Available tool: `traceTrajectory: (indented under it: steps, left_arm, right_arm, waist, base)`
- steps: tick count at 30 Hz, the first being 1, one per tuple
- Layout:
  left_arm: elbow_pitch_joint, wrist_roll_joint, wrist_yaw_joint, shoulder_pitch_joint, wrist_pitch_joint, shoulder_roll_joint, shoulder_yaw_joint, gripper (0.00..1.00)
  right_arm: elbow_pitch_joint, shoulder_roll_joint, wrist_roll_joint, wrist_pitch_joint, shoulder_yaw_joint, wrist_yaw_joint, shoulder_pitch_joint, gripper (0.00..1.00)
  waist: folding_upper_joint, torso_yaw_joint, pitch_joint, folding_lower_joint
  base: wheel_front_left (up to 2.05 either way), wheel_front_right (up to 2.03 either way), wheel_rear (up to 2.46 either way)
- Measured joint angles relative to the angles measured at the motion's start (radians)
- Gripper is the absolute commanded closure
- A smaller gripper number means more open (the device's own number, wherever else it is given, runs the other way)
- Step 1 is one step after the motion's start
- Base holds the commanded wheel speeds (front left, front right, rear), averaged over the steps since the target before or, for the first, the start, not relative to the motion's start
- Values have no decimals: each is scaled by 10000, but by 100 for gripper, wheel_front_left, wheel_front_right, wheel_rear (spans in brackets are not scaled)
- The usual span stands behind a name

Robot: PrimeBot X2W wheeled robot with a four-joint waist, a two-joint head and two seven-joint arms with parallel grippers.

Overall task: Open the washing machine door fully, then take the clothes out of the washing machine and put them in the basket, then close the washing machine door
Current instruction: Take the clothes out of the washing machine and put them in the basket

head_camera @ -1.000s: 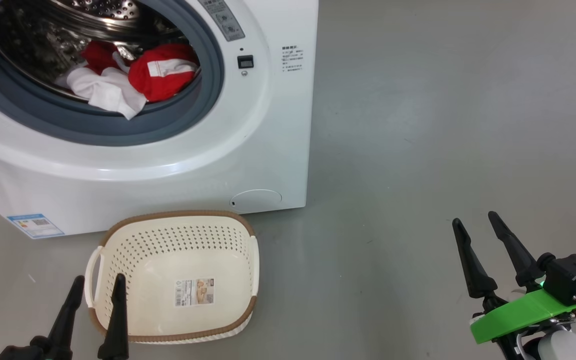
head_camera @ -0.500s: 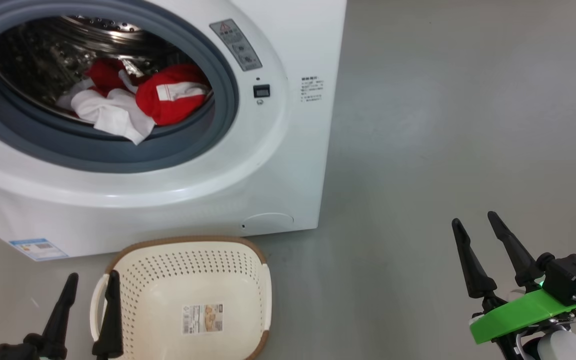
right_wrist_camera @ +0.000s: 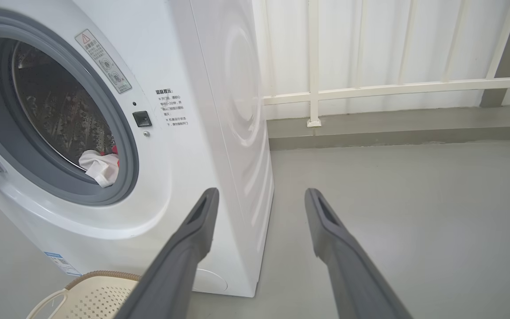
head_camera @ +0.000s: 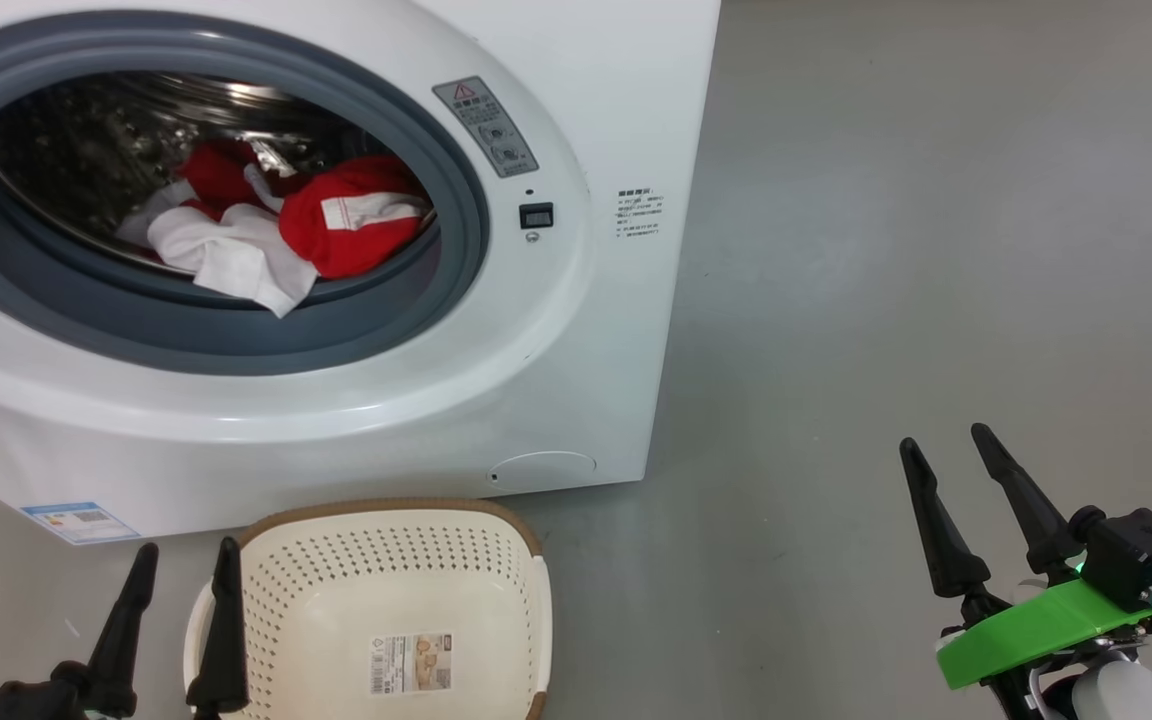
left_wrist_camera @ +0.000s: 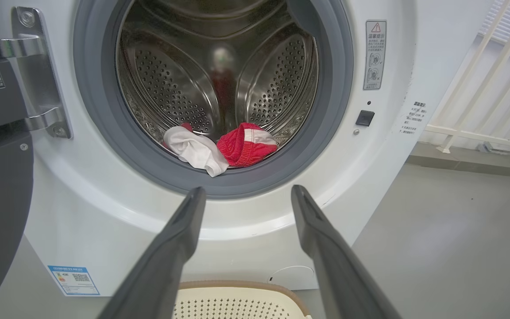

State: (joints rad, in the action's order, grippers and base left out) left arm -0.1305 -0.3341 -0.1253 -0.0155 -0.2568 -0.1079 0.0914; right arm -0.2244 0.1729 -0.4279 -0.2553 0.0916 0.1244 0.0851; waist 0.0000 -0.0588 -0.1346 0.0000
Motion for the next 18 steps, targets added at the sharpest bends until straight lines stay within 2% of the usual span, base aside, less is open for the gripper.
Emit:
traceTrajectory:
  steps: [9,18]
  left_arm:
    - [-466,-2,0,66,0,-23,-282,0]
    - [-2161,88,0,2009,0,-295,-713,0]
  right_arm:
    - [0,-4,-2,0,104,0,0,0]
    - [4,-182,-2,0,247,0,201,0]
  waist:
    - [0,32,-80,0]
    - [0,-3,-604,0]
  base:
    - [0,0,0]
    - [0,0,0]
